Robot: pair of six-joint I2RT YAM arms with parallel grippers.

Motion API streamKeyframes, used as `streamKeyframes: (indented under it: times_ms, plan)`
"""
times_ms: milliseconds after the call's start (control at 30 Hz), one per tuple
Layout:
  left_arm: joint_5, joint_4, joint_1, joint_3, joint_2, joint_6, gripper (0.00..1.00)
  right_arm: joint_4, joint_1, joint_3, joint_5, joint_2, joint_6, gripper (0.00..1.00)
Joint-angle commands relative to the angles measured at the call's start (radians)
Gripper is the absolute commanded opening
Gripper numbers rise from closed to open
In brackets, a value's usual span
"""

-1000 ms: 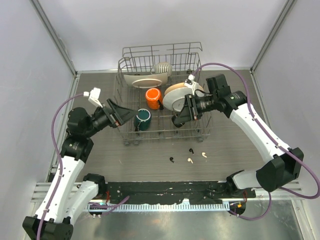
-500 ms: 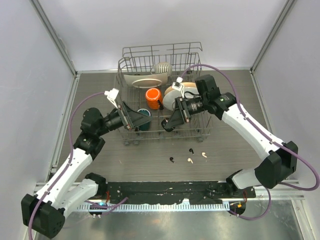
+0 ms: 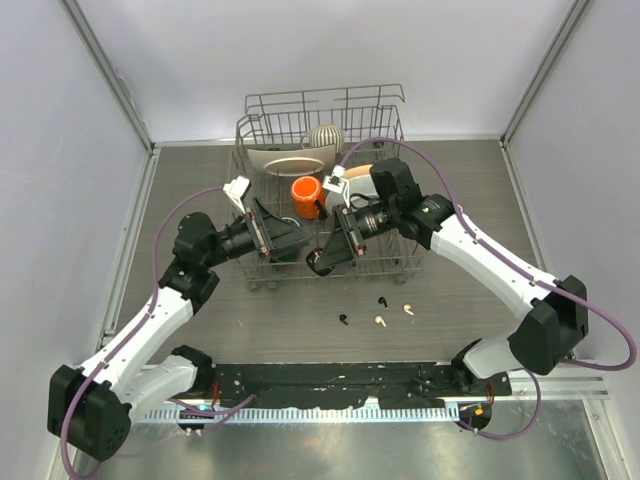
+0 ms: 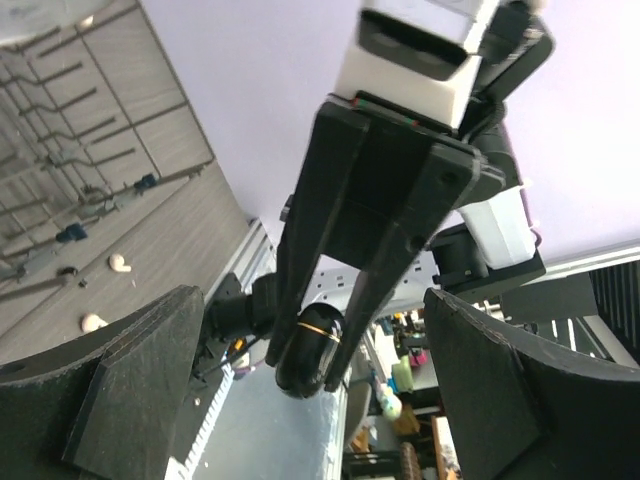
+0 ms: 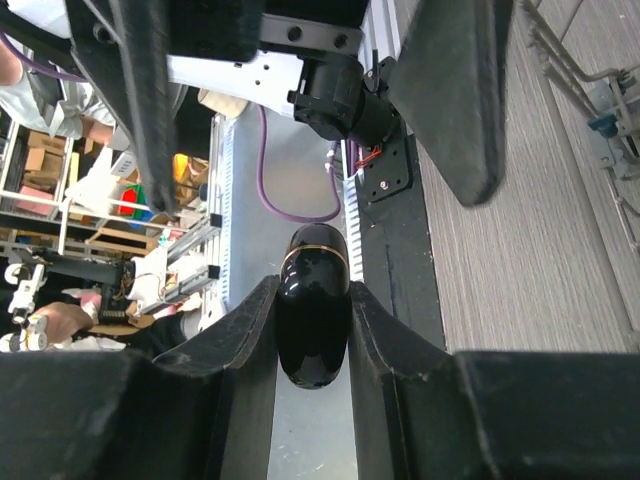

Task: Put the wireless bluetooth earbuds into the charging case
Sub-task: Pick up the charging case at the center of the board.

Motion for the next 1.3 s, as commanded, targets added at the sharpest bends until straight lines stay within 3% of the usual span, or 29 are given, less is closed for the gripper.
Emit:
streamKeyframes:
  times_ms: [0, 133, 333, 1067, 1267]
  plan:
    - [0.081, -0.039, -0.009, 0.059, 0.009, -0.028, 0.95, -0.103, 0.022, 0.1, -0.008, 0.021, -0.157, 0.01]
    - [0.06, -0.257, -0.009, 0.097, -0.006, 0.056, 0.95, -0.26, 0.028, 0.161, 0.058, 0.052, -0.268, 0.01]
    - [0.045, -0.449, -0.009, 0.158, -0.004, 0.12, 0.95, -0.335, 0.036, 0.189, 0.124, 0.074, -0.335, 0.01]
    - [0.046, -0.397, -0.009, 0.131, -0.007, 0.091, 0.96, -0.374, 0.039, 0.186, 0.187, 0.04, -0.356, 0.01]
    - [-0.029, -0.492, -0.007, 0.147, -0.059, 0.2, 0.95, -0.311, 0.039, 0.116, 0.175, -0.003, -0.281, 0.01]
